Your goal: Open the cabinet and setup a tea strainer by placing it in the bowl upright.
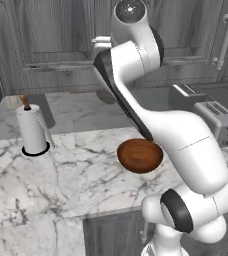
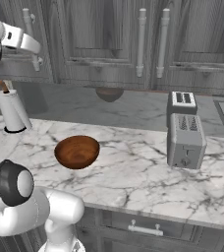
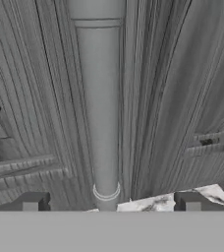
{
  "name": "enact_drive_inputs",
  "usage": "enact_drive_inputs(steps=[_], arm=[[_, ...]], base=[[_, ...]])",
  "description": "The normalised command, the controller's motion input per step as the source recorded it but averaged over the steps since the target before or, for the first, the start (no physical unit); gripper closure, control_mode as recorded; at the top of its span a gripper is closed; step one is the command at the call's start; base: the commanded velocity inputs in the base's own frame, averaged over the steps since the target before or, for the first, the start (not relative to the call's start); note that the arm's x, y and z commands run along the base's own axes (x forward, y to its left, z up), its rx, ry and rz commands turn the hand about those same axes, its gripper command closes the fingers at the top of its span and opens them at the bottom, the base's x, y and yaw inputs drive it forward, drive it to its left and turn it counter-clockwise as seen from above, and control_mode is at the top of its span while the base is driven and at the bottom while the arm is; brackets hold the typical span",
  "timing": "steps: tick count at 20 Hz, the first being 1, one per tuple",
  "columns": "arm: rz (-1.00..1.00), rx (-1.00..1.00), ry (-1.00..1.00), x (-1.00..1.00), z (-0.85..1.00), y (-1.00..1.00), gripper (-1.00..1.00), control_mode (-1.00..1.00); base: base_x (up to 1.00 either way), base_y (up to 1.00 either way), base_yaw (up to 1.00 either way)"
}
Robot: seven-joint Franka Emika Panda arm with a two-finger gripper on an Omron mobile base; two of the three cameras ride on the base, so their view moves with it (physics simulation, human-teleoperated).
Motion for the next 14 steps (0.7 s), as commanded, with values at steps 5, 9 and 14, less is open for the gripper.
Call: enact_drive_inputs(steps=[5,9,14], arm=[[0.0,0.0,0.0,0.48,0.0,0.0,-1.0,-1.0],[0.01,0.0,0.0,0.41,0.0,0.0,-1.0,-1.0],[0.0,0.0,0.0,0.35,0.0,0.0,-1.0,-1.0]], base=[[0.0,0.0,0.0],[0.0,0.0,0.0],[0.0,0.0,0.0]])
